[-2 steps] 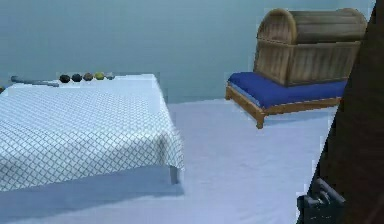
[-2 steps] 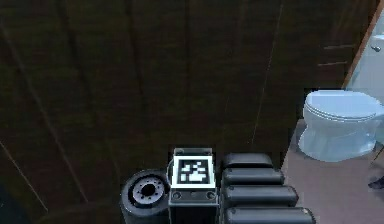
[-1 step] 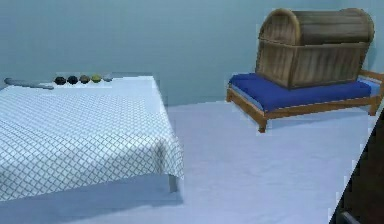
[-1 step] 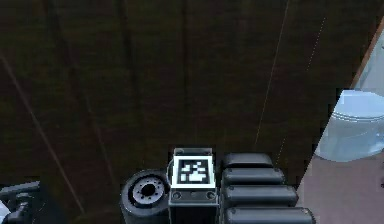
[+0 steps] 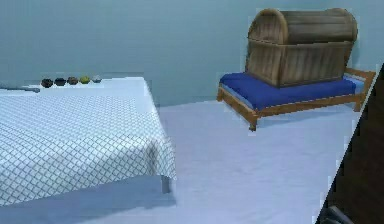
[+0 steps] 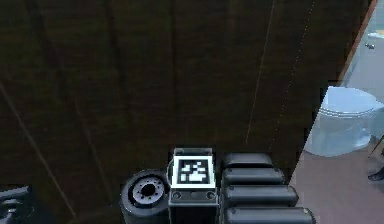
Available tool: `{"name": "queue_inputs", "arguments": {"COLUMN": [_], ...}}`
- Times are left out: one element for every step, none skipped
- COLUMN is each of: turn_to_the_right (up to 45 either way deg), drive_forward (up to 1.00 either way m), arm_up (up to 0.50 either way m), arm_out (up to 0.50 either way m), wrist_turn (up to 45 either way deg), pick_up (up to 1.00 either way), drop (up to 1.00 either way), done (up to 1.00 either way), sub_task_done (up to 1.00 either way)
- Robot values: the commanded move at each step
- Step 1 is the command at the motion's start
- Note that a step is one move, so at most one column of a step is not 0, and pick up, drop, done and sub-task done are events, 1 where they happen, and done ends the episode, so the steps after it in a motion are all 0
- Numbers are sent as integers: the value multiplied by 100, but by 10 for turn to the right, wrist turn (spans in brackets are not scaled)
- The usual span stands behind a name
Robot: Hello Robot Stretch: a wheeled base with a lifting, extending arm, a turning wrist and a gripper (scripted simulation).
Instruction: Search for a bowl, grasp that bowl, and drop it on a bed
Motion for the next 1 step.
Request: {"name": "queue_inputs", "arguments": {"turn_to_the_right": [-450], "drive_forward": [0], "arm_up": [0], "arm_out": [0], "wrist_turn": [0], "pick_up": [0], "drop": [0], "done": [0], "sub_task_done": [0]}}
